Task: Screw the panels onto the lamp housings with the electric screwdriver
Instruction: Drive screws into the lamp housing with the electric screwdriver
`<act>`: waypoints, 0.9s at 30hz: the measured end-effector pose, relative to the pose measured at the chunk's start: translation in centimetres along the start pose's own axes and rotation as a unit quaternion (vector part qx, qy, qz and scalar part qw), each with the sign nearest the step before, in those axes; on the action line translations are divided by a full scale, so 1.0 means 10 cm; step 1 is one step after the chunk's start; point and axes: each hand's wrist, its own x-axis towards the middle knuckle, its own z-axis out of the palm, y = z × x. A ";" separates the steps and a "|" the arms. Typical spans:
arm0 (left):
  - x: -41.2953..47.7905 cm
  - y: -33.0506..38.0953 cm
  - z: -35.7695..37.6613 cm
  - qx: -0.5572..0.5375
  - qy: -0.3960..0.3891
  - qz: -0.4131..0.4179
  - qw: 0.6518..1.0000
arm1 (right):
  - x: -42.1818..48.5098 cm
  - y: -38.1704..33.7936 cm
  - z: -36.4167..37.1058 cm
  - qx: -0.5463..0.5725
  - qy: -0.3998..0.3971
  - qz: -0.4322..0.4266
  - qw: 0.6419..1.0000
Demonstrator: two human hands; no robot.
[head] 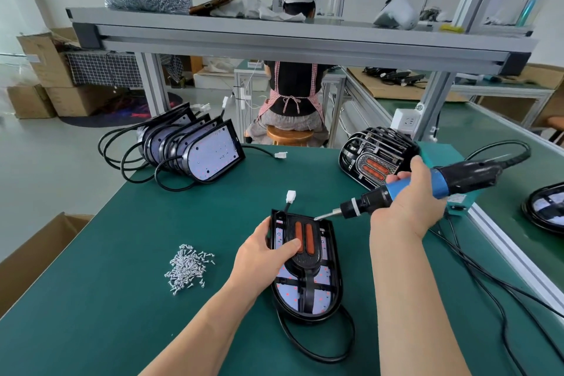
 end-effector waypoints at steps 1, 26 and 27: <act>0.00 0.00 -0.01 -0.013 -0.006 -0.008 1.000 | -0.04 -0.02 -0.04 0.006 -0.006 0.015 1.000; -0.48 0.25 0.07 0.023 0.024 0.173 0.984 | -0.48 0.07 -0.32 0.032 -0.047 0.160 0.986; -0.51 0.23 0.07 0.047 0.036 0.203 0.977 | -0.48 0.07 -0.33 0.033 -0.043 0.165 0.985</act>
